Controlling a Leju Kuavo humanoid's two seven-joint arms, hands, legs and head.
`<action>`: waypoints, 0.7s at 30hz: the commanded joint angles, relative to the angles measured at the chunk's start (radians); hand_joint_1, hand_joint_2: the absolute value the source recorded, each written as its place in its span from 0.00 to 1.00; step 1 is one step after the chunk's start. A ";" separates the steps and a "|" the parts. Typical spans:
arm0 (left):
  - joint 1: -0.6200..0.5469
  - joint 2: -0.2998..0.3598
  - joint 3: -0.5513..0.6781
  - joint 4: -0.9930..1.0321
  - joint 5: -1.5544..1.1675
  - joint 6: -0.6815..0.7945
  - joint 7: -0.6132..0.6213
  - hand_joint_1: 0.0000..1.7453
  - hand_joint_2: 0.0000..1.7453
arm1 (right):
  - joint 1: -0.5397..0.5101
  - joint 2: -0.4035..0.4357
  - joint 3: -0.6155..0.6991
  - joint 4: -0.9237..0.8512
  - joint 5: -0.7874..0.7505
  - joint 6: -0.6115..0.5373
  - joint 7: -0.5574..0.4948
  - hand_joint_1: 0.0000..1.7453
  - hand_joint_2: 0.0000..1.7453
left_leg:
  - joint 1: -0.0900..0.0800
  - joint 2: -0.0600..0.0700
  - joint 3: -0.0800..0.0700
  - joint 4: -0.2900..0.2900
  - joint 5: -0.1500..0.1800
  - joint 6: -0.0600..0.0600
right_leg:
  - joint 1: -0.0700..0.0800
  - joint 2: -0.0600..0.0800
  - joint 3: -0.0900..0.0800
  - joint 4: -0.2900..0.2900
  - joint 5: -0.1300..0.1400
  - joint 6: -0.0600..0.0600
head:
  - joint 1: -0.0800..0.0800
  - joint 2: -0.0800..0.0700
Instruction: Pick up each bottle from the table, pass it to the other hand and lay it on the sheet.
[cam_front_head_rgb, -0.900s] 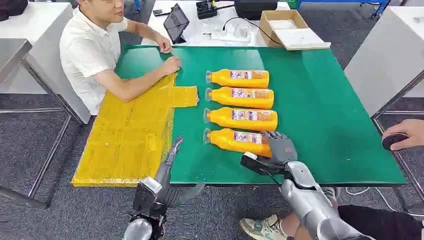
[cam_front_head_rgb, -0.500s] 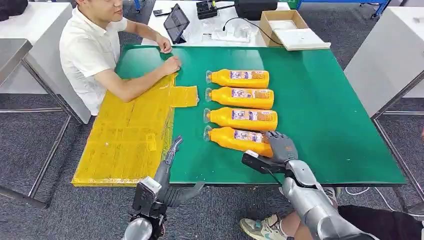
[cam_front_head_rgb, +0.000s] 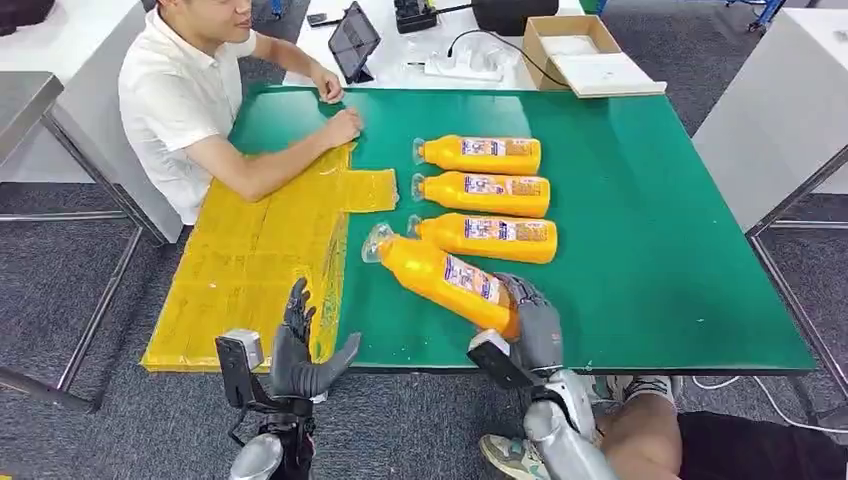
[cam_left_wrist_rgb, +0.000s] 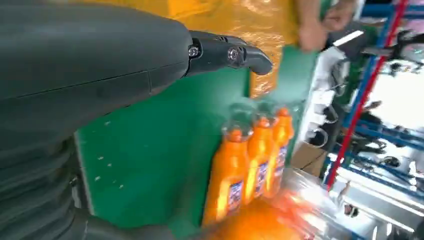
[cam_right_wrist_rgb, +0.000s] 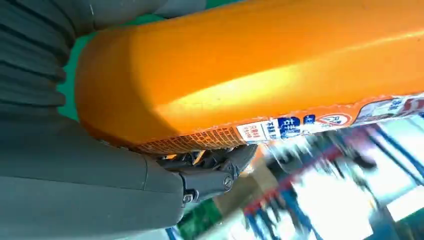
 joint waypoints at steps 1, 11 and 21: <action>-0.012 0.019 0.004 0.070 0.003 -0.027 -0.012 0.00 1.00 | 0.102 0.019 0.037 -0.275 -0.020 -0.030 -0.010 1.00 1.00 | 0.000 0.001 0.004 -0.001 -0.002 -0.002 | 0.001 -0.001 0.004 -0.001 -0.002 -0.002 | 0.000 0.000; 0.014 0.071 -0.125 -0.034 -0.138 -0.233 -0.109 0.00 1.00 | 0.055 0.026 0.144 -0.110 -0.011 0.118 -0.015 0.99 1.00 | -0.001 0.004 0.002 -0.001 -0.002 -0.002 | -0.001 0.003 0.001 -0.001 -0.001 -0.003 | 0.000 0.000; -0.015 0.039 -0.114 0.002 -0.155 -0.281 -0.099 0.00 1.00 | 0.027 0.103 0.285 0.065 0.025 0.194 -0.043 1.00 1.00 | -0.001 0.003 0.001 -0.001 -0.002 -0.002 | -0.001 0.002 0.000 -0.001 -0.001 -0.002 | 0.000 0.000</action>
